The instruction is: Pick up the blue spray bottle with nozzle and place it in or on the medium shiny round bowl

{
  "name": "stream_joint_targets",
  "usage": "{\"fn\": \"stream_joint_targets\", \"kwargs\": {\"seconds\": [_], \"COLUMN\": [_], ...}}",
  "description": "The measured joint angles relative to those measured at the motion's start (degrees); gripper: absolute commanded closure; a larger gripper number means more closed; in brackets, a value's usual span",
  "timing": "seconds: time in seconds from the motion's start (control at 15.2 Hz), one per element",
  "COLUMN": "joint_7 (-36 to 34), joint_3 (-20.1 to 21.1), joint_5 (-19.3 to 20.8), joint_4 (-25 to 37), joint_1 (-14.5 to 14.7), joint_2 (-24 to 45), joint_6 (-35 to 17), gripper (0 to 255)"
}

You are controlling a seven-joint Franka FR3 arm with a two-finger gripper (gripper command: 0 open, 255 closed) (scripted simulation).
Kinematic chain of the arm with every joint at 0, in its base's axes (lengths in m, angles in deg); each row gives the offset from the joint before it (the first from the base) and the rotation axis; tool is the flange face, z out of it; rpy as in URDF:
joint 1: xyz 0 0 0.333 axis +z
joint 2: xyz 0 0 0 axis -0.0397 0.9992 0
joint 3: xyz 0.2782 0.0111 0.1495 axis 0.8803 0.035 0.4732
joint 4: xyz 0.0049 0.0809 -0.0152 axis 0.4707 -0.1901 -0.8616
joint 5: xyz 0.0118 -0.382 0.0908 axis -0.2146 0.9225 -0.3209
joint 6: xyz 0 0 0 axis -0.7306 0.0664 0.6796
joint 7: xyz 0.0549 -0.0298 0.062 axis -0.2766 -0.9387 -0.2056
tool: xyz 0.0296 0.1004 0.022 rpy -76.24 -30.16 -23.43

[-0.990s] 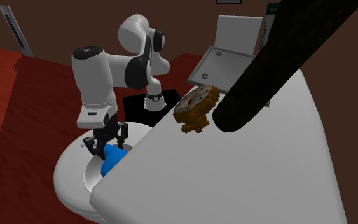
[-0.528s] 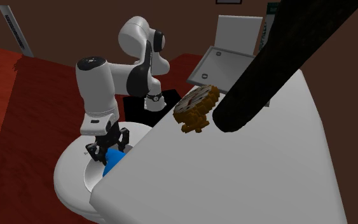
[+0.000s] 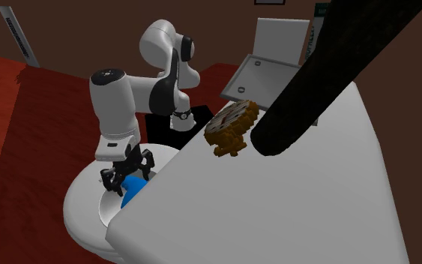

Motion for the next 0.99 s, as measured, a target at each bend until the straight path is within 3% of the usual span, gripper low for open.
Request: {"fn": "stream_joint_targets", "kwargs": {"seconds": [0.26,0.59,0.99], "joint_7": [0.0,-0.4,-0.4], "joint_3": [0.0,-0.2,-0.2], "joint_5": [0.0,0.5,0.5], "joint_4": [0.0,3.5,4.6], "joint_1": [0.0,0.2,0.1], "joint_2": [0.1,-1.7,-1.5], "joint_6": [0.0,5.3,6.2], "gripper": [0,0,0]}}
